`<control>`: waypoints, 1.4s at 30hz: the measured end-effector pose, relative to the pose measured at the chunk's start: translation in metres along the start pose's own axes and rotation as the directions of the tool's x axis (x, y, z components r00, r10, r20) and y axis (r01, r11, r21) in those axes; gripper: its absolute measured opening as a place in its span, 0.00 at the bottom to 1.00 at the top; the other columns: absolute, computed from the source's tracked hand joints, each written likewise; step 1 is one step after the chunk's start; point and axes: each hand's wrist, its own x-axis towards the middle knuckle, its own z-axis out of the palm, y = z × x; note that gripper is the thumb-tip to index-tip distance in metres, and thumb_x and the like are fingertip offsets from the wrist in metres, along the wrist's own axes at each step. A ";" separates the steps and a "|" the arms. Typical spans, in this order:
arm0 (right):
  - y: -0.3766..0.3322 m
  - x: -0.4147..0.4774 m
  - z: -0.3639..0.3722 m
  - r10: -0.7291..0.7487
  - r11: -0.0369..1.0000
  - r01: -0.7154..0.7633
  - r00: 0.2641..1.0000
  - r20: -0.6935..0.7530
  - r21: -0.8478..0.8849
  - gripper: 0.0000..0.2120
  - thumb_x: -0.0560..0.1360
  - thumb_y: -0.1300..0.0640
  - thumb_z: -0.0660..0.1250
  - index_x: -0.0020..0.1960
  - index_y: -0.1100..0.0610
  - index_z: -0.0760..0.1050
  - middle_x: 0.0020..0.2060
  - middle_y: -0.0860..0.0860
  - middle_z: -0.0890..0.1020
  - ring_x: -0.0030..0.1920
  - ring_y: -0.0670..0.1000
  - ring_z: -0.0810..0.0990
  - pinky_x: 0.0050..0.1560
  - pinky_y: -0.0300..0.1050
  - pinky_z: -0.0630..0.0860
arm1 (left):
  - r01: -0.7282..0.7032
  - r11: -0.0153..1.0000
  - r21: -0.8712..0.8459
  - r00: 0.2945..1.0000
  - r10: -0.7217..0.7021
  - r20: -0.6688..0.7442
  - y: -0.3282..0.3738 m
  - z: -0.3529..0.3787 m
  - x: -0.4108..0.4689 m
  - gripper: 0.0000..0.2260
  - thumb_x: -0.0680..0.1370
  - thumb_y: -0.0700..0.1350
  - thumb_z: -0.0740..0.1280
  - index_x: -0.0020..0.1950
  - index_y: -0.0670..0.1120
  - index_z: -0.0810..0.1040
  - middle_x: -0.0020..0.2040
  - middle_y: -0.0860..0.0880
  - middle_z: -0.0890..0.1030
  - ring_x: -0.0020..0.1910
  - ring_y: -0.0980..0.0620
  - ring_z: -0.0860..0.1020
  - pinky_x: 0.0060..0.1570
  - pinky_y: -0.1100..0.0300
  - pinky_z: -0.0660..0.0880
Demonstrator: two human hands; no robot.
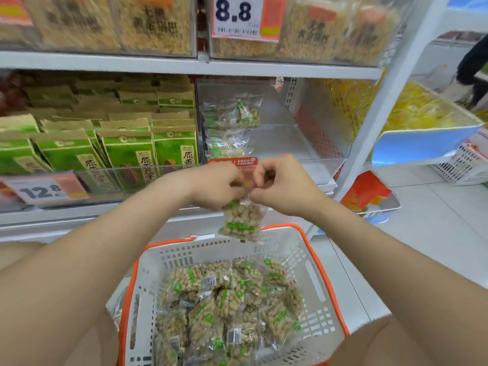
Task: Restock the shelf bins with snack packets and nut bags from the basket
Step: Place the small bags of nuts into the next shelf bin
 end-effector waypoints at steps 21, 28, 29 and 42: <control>0.004 0.090 -0.046 0.397 0.836 -0.260 0.894 -0.206 0.482 0.20 0.81 0.45 0.69 0.53 0.64 0.80 0.39 0.55 0.85 0.34 0.54 0.85 0.30 0.44 0.75 | 0.118 0.986 0.114 0.712 -0.004 -0.702 0.008 -0.031 0.029 0.16 0.84 0.50 0.60 0.68 0.46 0.75 0.58 0.47 0.80 0.59 0.44 0.76 0.59 0.46 0.74; 0.045 0.156 -0.047 0.444 0.892 -0.383 0.841 -0.309 0.240 0.12 0.74 0.54 0.71 0.55 0.55 0.75 0.57 0.54 0.82 0.58 0.58 0.81 0.64 0.55 0.79 | 0.170 0.893 0.417 0.836 0.094 -0.541 -0.001 -0.027 0.048 0.23 0.85 0.60 0.52 0.61 0.47 0.80 0.55 0.46 0.82 0.56 0.43 0.78 0.56 0.48 0.73; 0.048 0.164 -0.046 0.451 0.893 -0.413 0.833 -0.321 0.181 0.12 0.76 0.55 0.71 0.58 0.55 0.75 0.59 0.55 0.81 0.60 0.59 0.80 0.64 0.53 0.79 | 0.168 0.892 0.419 0.847 0.087 -0.524 -0.003 -0.026 0.050 0.24 0.85 0.62 0.52 0.63 0.46 0.79 0.56 0.46 0.82 0.56 0.43 0.79 0.55 0.48 0.74; 0.065 0.227 -0.013 0.372 0.917 -0.397 0.823 -0.430 0.033 0.18 0.80 0.54 0.71 0.68 0.56 0.75 0.65 0.56 0.80 0.65 0.59 0.80 0.60 0.48 0.79 | 0.184 0.885 0.429 0.877 0.050 -0.478 -0.014 -0.020 0.067 0.26 0.84 0.65 0.51 0.66 0.48 0.77 0.62 0.48 0.79 0.61 0.45 0.75 0.42 0.52 0.70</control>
